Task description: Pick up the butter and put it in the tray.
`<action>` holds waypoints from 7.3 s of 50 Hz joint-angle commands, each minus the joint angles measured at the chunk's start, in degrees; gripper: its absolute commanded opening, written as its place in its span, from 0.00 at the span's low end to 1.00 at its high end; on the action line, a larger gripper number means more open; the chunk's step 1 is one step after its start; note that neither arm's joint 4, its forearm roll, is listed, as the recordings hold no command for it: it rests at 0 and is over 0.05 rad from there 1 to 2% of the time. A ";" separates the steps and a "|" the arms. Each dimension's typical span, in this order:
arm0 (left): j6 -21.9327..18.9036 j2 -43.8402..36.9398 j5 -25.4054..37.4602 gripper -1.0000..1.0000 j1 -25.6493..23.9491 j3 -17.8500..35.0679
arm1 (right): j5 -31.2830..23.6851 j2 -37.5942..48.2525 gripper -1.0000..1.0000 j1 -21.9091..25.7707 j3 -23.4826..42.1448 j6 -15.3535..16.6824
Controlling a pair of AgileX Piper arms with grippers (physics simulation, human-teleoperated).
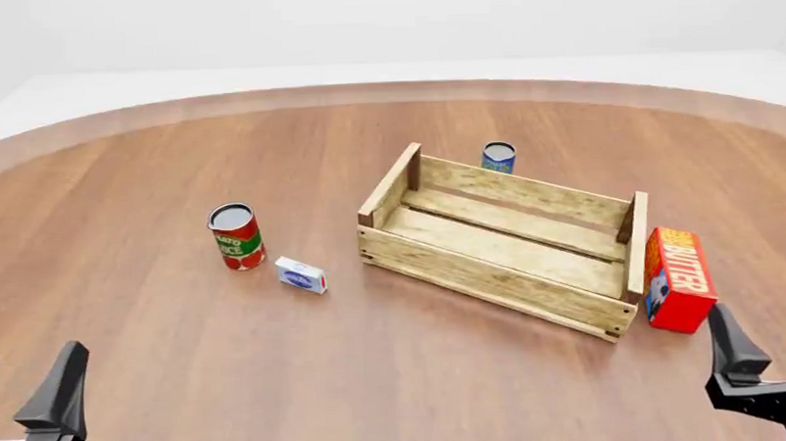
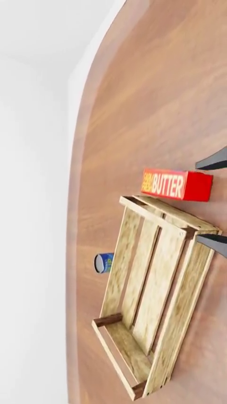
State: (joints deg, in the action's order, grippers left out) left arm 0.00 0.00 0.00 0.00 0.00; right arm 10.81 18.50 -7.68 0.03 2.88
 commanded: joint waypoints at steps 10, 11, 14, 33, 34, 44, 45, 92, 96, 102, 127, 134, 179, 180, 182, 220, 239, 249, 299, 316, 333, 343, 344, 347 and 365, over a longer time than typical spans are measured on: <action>0.00 0.00 0.00 1.00 0.00 0.00 | 5.19 7.55 1.00 -2.36 -0.02 0.78; 0.00 0.00 0.00 1.00 0.00 0.00 | 5.60 8.13 1.00 -2.60 -0.02 0.88; 0.00 0.00 0.00 1.00 0.00 0.00 | 6.49 9.38 1.00 -2.95 -0.03 0.70; 0.00 0.00 0.00 1.00 0.00 0.00 | 21.53 25.60 1.00 -3.93 -0.03 0.90; 0.00 0.00 0.00 1.00 0.00 0.00 | 22.30 26.43 1.00 -3.93 -0.03 0.87; 0.00 0.00 0.00 1.00 0.00 0.00 | 30.40 35.07 1.00 -4.55 -0.03 1.02; 0.00 0.00 0.00 1.00 0.00 0.00 | 31.04 35.78 1.00 -4.64 -0.03 1.05; 0.00 0.00 0.00 1.00 0.00 0.00 | 53.17 61.65 1.00 -4.77 -0.03 1.99; 0.00 0.00 0.00 1.00 0.00 0.00 | 54.47 62.93 1.00 -4.82 -0.02 2.14; 0.00 0.00 0.00 1.00 0.00 0.00 | 55.83 64.30 1.00 -4.91 -0.03 2.16; 0.00 0.00 0.00 1.00 0.00 0.00 | 59.03 68.46 1.00 -5.11 0.00 2.16; 0.00 0.00 0.00 1.00 0.00 0.00 | 59.06 68.76 1.00 -5.19 0.16 2.01; 0.00 0.00 0.00 1.00 0.00 0.00 | 59.06 73.02 1.00 -5.43 3.30 2.43; 0.00 0.00 0.00 1.00 0.00 0.00 | 59.06 73.15 1.00 -5.47 3.42 2.45; 0.00 0.00 0.00 1.00 0.00 0.00 | 59.06 73.22 1.00 -5.47 3.48 2.42; 0.00 0.00 0.00 1.00 0.00 0.00 | 59.08 79.75 1.00 -5.57 7.95 3.01; 0.00 0.00 0.00 1.00 0.00 0.00 | 59.08 82.37 1.00 -5.86 9.43 3.14; 0.00 0.00 0.00 1.00 0.00 0.00 | 59.08 84.44 1.00 -5.71 10.46 3.32; 0.00 0.00 0.00 1.00 0.00 0.00 | 59.08 87.66 1.00 -6.13 11.97 3.84; 0.00 0.00 0.00 1.00 0.00 0.00 | 59.08 87.72 1.00 -6.21 12.02 3.73; 0.00 0.00 0.00 1.00 0.00 0.00 | 59.08 86.33 0.00 -4.80 11.38 1.67; 0.00 0.00 0.00 1.00 0.00 0.00 | 59.08 84.11 0.00 -4.11 10.42 1.20; 0.00 0.00 0.00 1.00 0.00 0.00 | 59.08 83.68 0.00 -4.17 10.28 1.28; 0.00 0.00 0.00 1.00 0.00 0.00 | 59.08 82.50 0.00 -4.44 9.80 1.24; 0.00 0.00 0.00 1.00 0.00 0.00 | 59.07 77.09 0.00 -4.67 7.00 0.95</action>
State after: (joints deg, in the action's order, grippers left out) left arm 0.00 0.00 0.00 0.00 0.00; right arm 69.56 98.92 -12.30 7.92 5.01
